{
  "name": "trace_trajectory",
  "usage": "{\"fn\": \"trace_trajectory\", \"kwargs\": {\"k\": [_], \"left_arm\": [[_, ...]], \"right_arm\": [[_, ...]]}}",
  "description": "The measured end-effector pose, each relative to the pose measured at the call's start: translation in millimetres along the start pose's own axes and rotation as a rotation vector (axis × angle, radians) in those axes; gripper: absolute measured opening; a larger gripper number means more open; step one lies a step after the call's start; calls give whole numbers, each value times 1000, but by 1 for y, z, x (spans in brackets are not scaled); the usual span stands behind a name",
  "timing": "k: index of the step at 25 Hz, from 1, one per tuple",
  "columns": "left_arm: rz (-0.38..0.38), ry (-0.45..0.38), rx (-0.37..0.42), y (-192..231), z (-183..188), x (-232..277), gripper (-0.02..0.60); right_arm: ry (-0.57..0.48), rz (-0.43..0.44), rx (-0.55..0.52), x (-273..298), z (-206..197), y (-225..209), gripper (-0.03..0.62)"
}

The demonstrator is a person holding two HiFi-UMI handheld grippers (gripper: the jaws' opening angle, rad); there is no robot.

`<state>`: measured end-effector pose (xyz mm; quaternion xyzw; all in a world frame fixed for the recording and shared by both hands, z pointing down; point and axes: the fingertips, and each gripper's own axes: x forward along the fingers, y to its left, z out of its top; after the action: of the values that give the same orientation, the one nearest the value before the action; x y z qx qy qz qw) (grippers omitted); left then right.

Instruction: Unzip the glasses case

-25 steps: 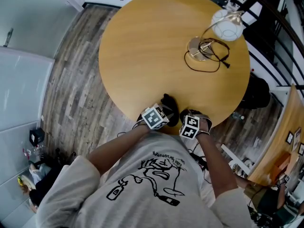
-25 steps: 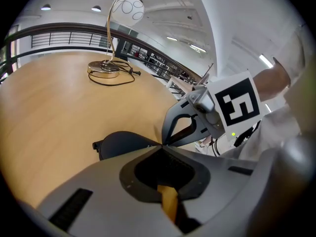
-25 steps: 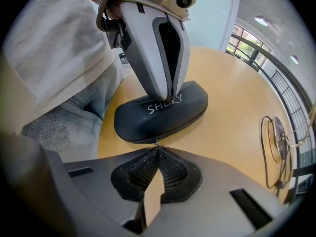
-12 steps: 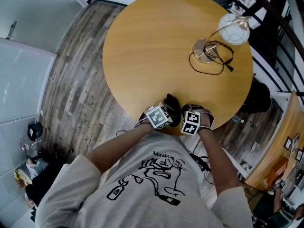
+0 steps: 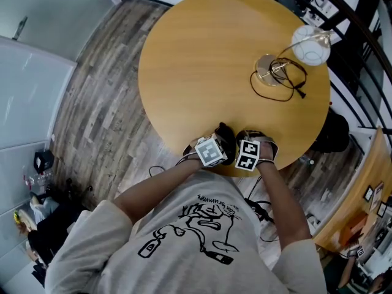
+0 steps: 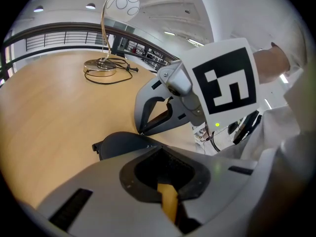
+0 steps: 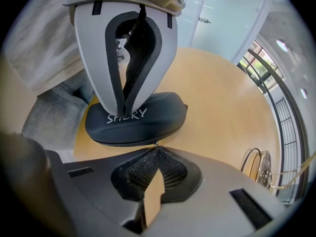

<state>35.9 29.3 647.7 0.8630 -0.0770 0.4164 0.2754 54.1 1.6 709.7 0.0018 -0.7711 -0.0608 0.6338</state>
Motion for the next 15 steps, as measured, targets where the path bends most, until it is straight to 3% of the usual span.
{"fn": "trace_trajectory", "kwargs": {"k": [15], "left_arm": [[-12, 10, 15, 1, -3, 9, 8]], "right_arm": [[21, -88, -180, 10, 15, -38, 23]]}}
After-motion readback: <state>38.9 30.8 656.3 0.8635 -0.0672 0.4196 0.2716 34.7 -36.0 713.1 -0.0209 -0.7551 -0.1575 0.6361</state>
